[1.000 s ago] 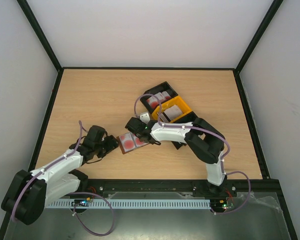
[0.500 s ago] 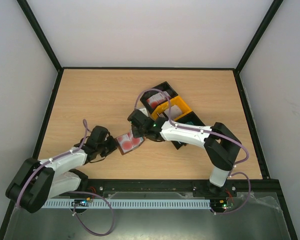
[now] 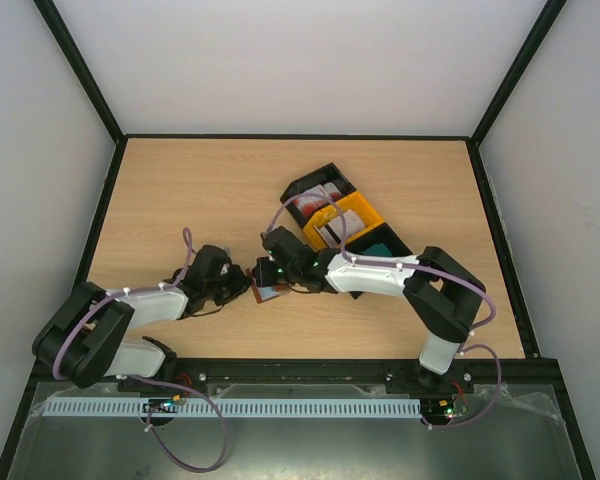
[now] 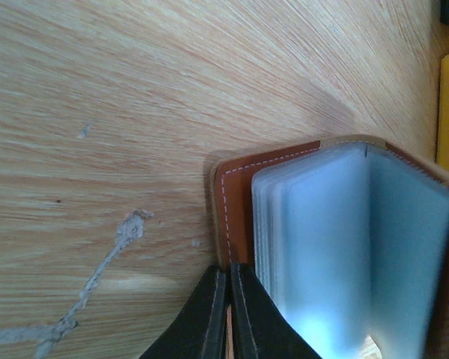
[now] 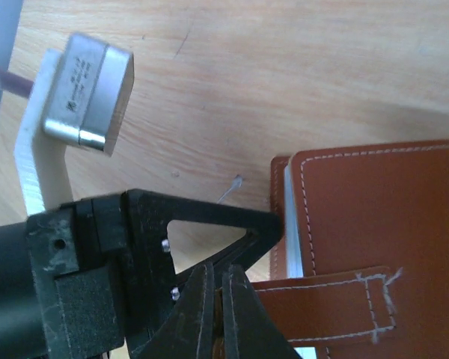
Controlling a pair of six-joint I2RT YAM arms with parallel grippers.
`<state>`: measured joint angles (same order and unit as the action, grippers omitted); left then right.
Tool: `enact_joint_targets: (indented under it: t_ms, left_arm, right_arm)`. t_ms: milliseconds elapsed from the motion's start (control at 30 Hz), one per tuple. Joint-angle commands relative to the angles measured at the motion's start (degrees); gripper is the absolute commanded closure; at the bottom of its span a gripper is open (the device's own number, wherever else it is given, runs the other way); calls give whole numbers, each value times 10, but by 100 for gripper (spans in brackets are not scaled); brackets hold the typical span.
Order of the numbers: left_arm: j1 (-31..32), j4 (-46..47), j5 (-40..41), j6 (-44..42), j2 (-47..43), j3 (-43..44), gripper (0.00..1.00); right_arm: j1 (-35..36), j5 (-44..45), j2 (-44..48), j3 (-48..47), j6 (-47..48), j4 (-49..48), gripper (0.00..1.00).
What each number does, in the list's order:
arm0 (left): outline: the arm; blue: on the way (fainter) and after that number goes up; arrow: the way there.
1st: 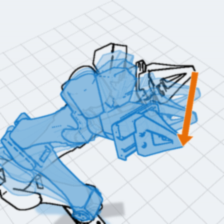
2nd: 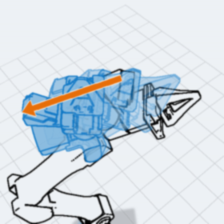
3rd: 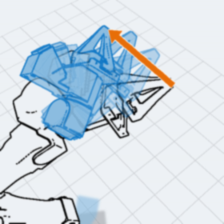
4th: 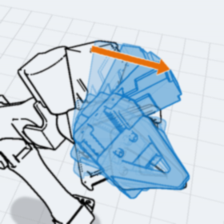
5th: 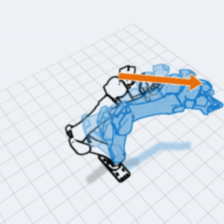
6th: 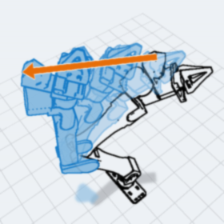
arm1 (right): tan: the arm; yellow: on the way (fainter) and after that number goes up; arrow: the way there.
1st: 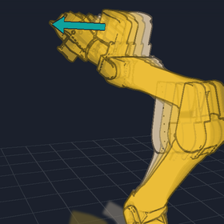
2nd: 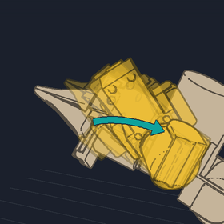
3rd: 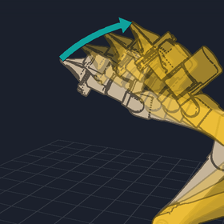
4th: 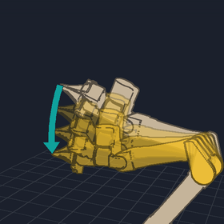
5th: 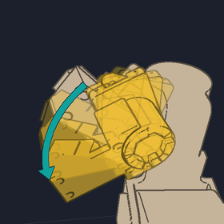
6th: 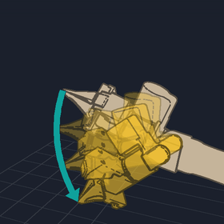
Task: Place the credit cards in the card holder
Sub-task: Close the card holder at the center of the board.
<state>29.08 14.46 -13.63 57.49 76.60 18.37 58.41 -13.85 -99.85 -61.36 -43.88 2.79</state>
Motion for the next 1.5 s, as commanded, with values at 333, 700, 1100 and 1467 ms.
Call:
enact_joint_targets:
  t_ms: [333, 700, 1100, 1467]
  left_arm:
    - [3, -134, 75, 30, -62, -21, 91]
    - [-5, -230, 125, 33, -148, -10, 87]
    - [-15, -262, 135, 39, -175, -16, 83]
    - [-15, -245, 129, 53, -171, -38, 84]
  right_arm:
    - [-1, -66, 12, 55, -50, -146, 67]
    - [-8, 23, 100, 25, 12, -7, 57]
    - [-72, 152, 61, 43, -12, 65, 54]
    - [-44, -56, -45, -13, 118, 50, 58]
